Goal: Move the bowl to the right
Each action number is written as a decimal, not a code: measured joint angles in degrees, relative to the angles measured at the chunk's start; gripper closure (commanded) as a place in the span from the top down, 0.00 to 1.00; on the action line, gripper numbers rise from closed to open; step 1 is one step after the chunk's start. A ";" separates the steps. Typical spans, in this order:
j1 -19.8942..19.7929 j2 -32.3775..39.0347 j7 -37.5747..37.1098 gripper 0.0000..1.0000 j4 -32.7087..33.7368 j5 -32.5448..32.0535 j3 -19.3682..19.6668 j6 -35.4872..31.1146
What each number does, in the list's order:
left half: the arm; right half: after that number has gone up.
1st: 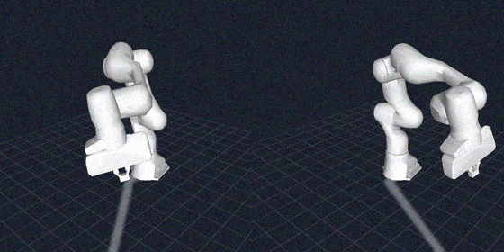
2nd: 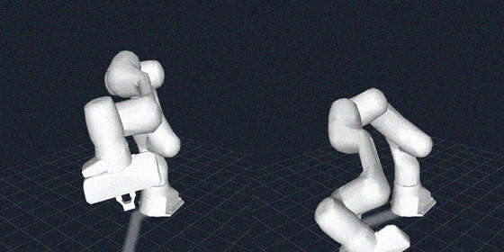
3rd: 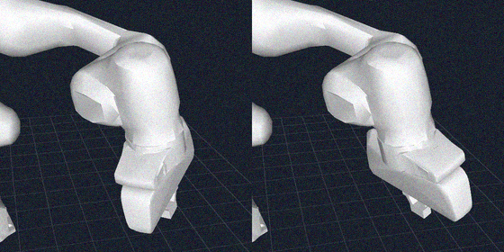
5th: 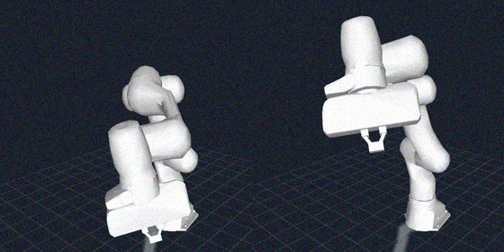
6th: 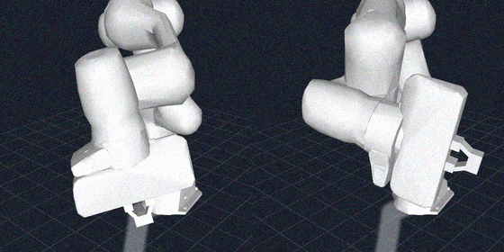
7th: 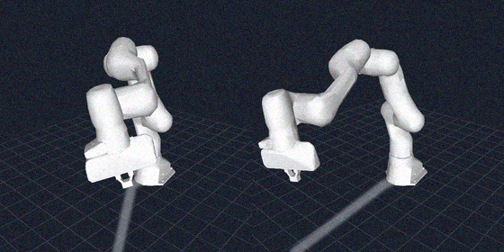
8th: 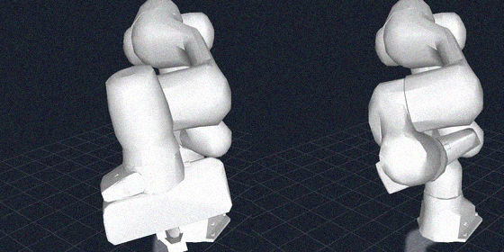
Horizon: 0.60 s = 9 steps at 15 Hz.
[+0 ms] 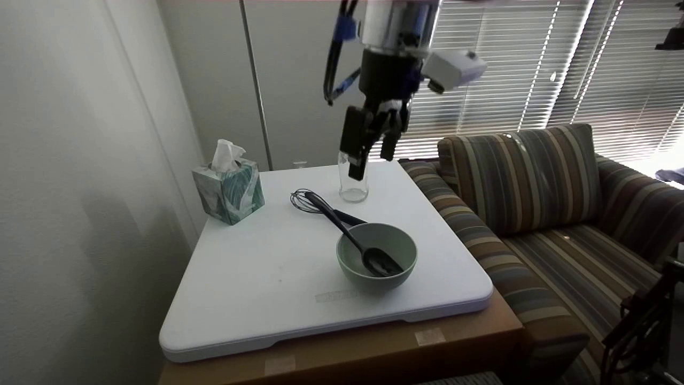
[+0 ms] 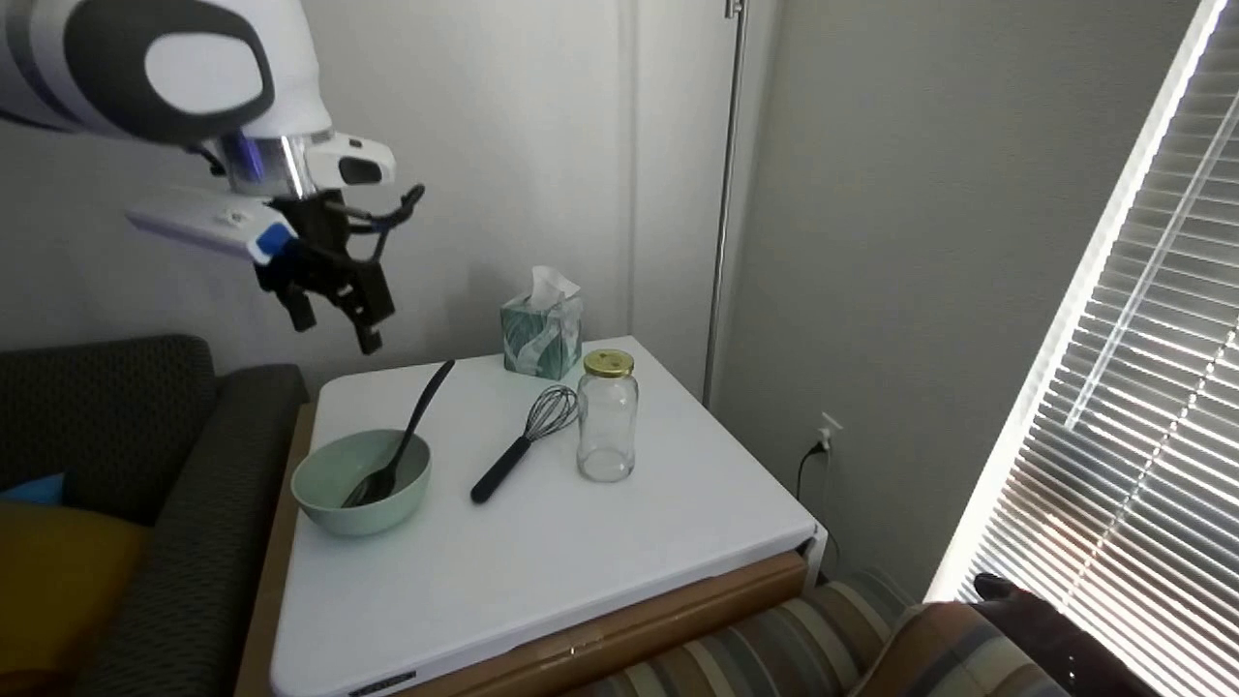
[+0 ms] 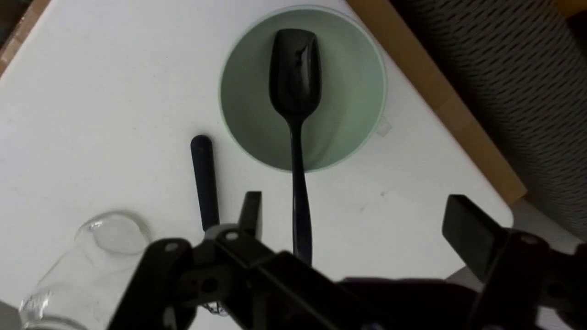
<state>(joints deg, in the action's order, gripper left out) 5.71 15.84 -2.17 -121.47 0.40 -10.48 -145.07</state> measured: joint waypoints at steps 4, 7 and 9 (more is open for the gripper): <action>1.52 -3.01 3.37 1.00 5.71 -0.27 -0.05 8.97; 1.53 -2.59 3.77 1.00 5.83 -0.27 -0.02 9.04; 1.53 -2.32 3.83 1.00 5.83 -0.27 -0.02 9.04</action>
